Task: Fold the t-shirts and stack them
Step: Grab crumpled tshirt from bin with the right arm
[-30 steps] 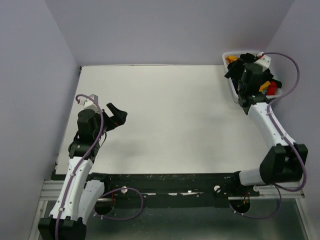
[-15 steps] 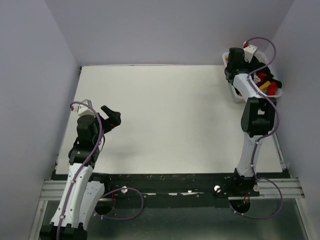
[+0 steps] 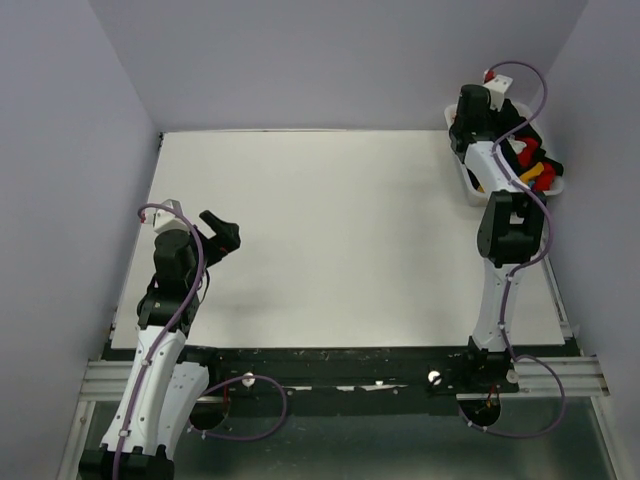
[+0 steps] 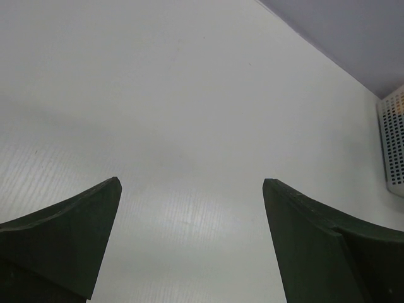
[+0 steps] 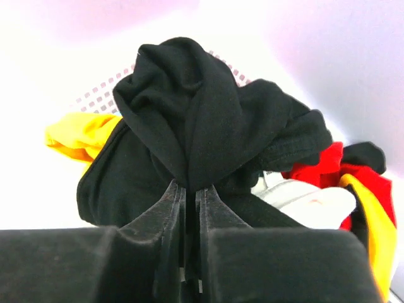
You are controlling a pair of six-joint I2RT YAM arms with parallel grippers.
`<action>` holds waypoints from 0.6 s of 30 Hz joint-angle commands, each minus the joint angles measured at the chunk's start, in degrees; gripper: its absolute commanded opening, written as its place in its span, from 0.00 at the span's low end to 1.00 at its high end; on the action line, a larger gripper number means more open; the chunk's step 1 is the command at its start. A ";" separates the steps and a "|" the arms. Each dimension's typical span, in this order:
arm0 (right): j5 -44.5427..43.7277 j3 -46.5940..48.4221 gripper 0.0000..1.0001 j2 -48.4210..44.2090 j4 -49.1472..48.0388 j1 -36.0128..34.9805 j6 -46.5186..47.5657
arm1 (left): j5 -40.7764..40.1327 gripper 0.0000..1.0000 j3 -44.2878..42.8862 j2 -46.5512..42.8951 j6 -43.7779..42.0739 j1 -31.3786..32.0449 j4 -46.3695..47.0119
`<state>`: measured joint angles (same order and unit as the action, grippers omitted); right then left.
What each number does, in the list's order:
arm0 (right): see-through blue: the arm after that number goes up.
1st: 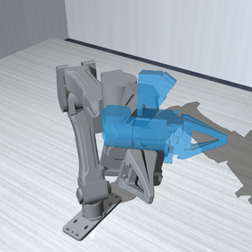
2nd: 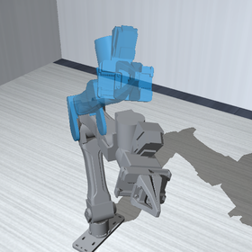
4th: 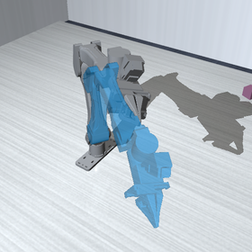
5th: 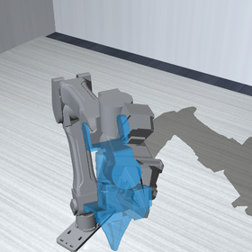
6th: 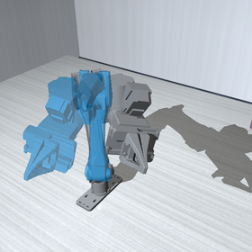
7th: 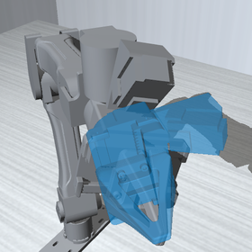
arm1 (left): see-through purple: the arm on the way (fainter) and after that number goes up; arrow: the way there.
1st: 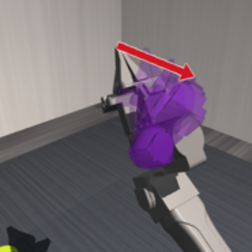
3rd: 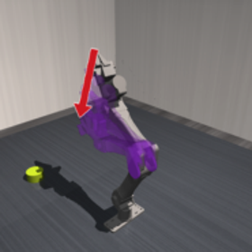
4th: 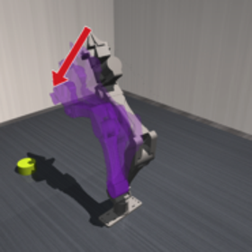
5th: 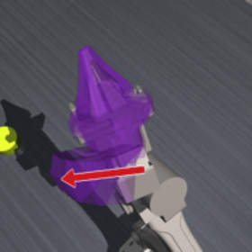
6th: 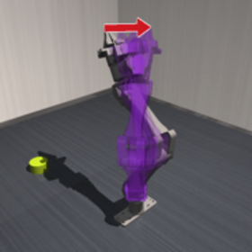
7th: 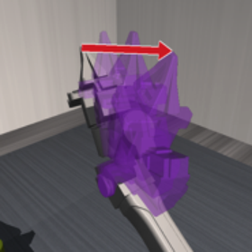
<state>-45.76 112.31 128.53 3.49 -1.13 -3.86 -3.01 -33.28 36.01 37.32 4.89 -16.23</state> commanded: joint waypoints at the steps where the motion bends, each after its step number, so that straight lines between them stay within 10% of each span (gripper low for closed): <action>1: -0.41 0.28 0.01 -8.08 -3.62 0.77 0.00 | -1.36 0.99 0.19 -0.04 0.56 -0.14 -0.11; 18: 27.16 -4.04 0.01 -31.01 -6.88 0.25 -9.18 | -0.06 0.99 0.36 -0.81 0.25 -0.14 -0.54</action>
<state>-25.87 103.39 101.41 4.36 -0.95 -11.49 -3.01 -33.28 36.05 37.67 4.89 -16.25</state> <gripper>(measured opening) 0.039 0.983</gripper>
